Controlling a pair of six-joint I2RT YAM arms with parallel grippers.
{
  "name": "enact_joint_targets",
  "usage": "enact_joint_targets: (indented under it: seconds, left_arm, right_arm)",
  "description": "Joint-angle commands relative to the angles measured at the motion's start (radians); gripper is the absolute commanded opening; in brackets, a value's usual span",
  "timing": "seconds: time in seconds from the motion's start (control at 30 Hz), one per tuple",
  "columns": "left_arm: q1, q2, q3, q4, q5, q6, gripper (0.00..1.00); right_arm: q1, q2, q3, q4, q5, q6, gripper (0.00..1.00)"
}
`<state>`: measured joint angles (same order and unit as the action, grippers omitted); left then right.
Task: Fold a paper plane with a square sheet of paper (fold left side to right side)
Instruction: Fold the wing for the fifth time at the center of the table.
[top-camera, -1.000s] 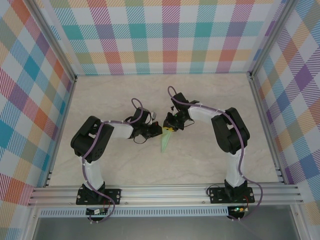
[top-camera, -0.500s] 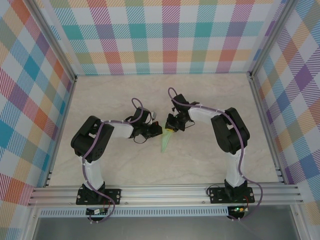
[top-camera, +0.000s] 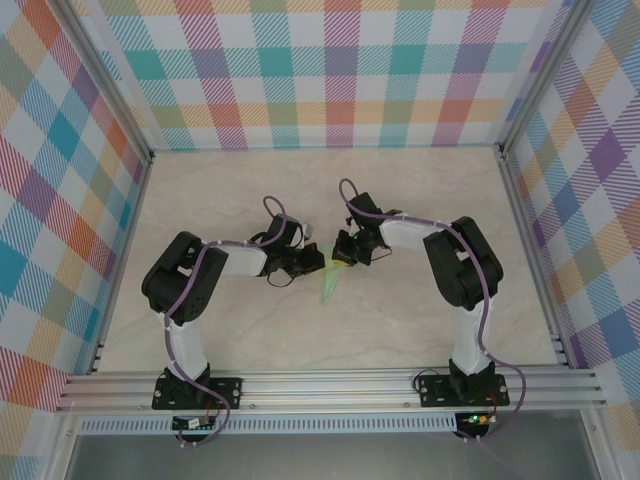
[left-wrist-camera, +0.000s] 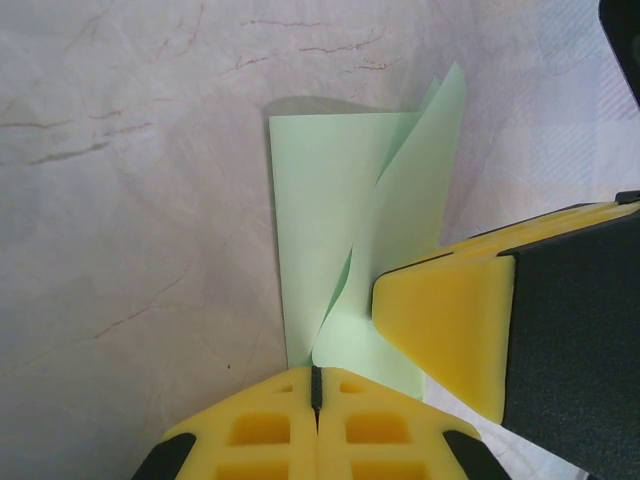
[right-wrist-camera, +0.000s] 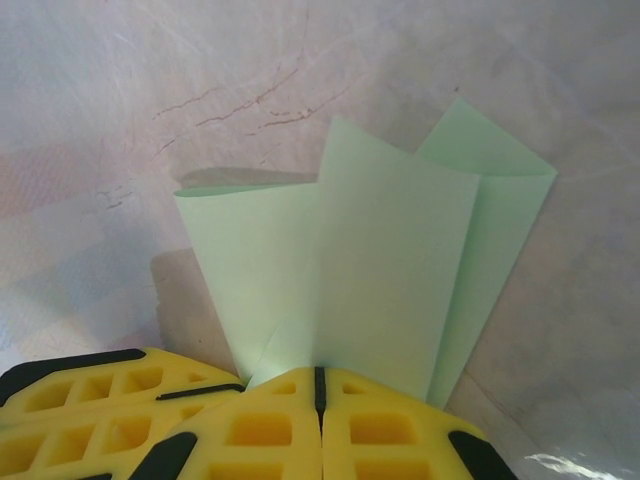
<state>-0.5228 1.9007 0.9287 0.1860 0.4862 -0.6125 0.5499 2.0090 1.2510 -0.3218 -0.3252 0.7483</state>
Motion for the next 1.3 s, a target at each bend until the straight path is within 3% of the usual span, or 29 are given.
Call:
enact_joint_targets:
  seconds: [0.0,0.3,0.47,0.63,0.97,1.27]
  left_arm:
    - [-0.006,-0.004,0.002,-0.043,-0.008,0.011,0.02]
    - [-0.005,-0.201,-0.006,-0.135,-0.003,0.029,0.36]
    - [-0.010,-0.293,-0.073,-0.113,0.072,-0.002,0.28]
    - [-0.041,-0.292,-0.094,-0.066,0.186,-0.044,0.21]
    - [-0.075,-0.157,-0.049,-0.004,0.259,-0.057,0.16]
    - [-0.090,-0.097,-0.056,-0.050,0.226,-0.026,0.15]
  right_arm:
    - [0.001,0.018,-0.072,-0.016,0.033,0.007,0.03]
    - [0.001,0.022,-0.087,-0.014,0.033,-0.003,0.03]
    - [0.001,0.020,-0.080,-0.020,0.031,-0.006,0.03]
    - [0.001,0.019,-0.076,-0.024,0.030,-0.009,0.02]
    - [0.002,0.023,-0.061,-0.045,0.035,-0.016,0.02]
    - [0.002,0.023,-0.053,-0.053,0.032,-0.022,0.02]
